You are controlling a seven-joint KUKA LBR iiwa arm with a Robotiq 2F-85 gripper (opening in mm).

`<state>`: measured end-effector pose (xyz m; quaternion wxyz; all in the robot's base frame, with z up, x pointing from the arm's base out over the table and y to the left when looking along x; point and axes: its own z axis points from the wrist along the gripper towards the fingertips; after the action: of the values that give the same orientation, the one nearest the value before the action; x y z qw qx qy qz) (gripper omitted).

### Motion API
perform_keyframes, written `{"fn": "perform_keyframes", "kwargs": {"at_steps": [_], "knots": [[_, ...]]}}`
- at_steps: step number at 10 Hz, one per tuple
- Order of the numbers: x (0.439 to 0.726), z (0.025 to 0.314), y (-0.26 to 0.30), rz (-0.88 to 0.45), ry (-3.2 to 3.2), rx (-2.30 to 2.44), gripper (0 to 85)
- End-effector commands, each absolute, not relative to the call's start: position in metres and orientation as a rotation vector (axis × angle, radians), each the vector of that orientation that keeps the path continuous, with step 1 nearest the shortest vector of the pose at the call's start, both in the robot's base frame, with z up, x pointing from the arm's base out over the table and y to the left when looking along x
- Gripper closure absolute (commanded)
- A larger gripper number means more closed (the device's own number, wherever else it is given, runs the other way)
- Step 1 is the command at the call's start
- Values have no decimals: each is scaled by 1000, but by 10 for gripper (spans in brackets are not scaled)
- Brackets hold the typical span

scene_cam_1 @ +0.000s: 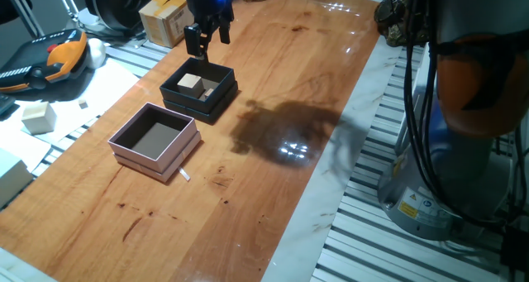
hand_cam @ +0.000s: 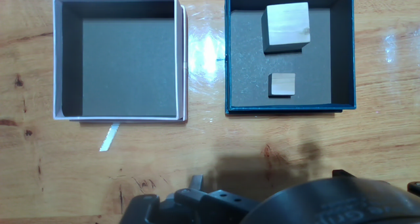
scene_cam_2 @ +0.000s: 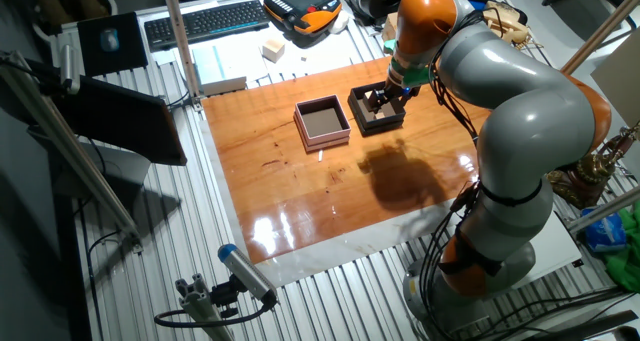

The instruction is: Move an object from one box to another

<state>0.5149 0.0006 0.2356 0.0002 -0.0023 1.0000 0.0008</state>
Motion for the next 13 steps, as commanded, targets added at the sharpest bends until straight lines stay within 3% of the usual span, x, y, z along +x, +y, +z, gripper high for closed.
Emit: {"fn": "perform_keyframes", "kwargs": {"at_steps": [1, 4, 13], "knots": [[515, 236, 1, 40, 3161, -81, 850], [518, 244, 2, 28, 3172, -84, 850], [533, 228, 0, 32, 3147, -74, 850]]}}
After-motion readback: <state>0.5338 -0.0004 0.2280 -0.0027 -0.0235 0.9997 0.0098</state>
